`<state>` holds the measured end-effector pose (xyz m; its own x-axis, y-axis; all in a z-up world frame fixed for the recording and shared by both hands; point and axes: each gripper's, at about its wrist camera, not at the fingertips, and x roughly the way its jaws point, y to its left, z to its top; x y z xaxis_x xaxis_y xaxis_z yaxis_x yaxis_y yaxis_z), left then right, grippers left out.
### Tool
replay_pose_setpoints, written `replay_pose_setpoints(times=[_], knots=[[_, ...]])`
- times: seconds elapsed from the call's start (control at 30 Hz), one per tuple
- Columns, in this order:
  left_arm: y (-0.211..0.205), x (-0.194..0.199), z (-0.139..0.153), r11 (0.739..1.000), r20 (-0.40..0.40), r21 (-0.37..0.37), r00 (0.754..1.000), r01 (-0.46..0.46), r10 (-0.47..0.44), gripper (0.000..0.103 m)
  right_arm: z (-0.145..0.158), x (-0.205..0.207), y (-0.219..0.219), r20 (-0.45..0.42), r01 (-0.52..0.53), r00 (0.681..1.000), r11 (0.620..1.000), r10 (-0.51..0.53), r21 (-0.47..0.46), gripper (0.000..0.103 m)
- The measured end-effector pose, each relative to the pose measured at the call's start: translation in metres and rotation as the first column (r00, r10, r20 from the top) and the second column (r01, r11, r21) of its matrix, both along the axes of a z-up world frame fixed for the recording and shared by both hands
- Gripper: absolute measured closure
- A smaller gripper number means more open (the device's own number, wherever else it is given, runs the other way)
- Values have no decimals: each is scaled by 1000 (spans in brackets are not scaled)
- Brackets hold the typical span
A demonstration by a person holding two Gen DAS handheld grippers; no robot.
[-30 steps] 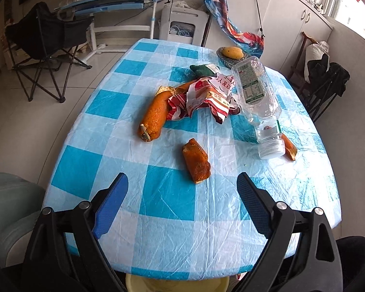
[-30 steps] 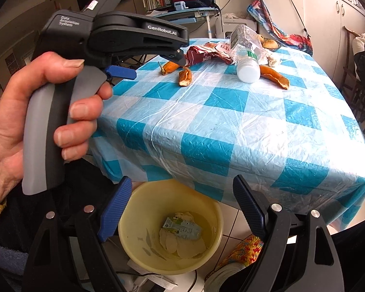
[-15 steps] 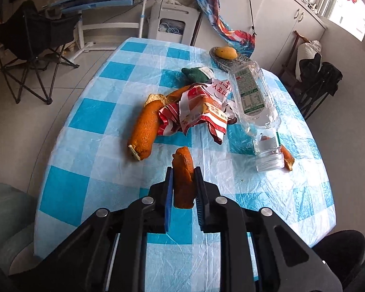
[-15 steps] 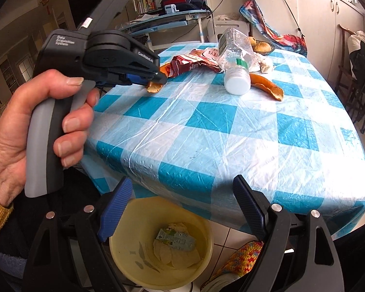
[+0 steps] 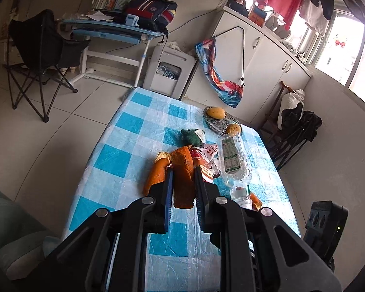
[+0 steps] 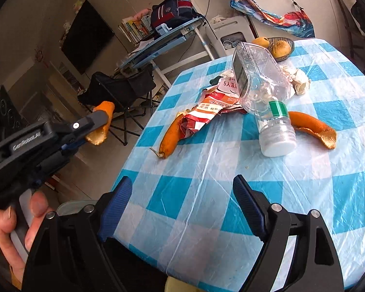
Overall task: Collect trash
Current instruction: 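Reach the left gripper to the orange peel and close on it, then grasp the red-and-white snack wrapper with the right gripper while the left lifts its peel, then carry the peel and wrapper over the yellow basin and open both grippers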
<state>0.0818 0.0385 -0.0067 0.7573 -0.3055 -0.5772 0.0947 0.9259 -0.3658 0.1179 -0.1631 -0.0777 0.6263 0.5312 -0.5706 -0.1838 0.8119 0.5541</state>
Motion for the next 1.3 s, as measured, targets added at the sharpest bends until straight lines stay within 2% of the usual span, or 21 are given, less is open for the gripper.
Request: replay_pose_setpoints(times=[0.1, 0.27, 0.37, 0.43, 0.5, 0.53, 0.67, 0.87, 1.03, 1.17, 1.3], knots=[[-4, -4, 6, 1000, 29, 0, 999, 20, -20, 87, -8, 25, 0, -32, 80, 996, 995, -78, 65, 22], [-8, -2, 4, 999, 17, -4, 999, 35, -35, 87, -22, 53, 5, -79, 208, 977, 966, -198, 154, 29], [-9, -1, 3, 999, 14, -9, 999, 40, -40, 87, -27, 67, 7, -95, 272, 961, 944, -258, 185, 39], [-9, -1, 4, 999, 15, -9, 999, 42, -42, 87, -31, 73, 10, -110, 272, 961, 941, -254, 200, 71], [-8, -1, 5, 999, 20, -12, 999, 42, -41, 87, -27, 71, 8, -94, 260, 965, 942, -245, 210, 88], [-7, -1, 6, 999, 23, -13, 999, 39, -39, 87, -23, 67, 8, -76, 248, 968, 946, -237, 207, 92], [1, -3, 9, 999, 34, -34, 999, 20, -19, 87, -3, 48, 4, 0, 156, 987, 972, -159, 177, 94], [9, -12, 15, 1000, 59, -26, 998, -12, 14, 87, 24, -14, -4, 83, 15, 996, 997, -22, 81, 94], [7, -24, 18, 1000, 75, 2, 997, -12, 11, 87, 26, -69, 4, 76, -112, 990, 992, 116, -51, 94], [1, -39, 12, 999, 71, 35, 997, 6, -9, 87, 5, -116, 16, 24, -202, 978, 965, 209, -165, 94], [-4, -55, 0, 998, 37, 51, 999, 26, -28, 87, -18, -142, 28, -41, -271, 962, 935, 269, -228, 94]])
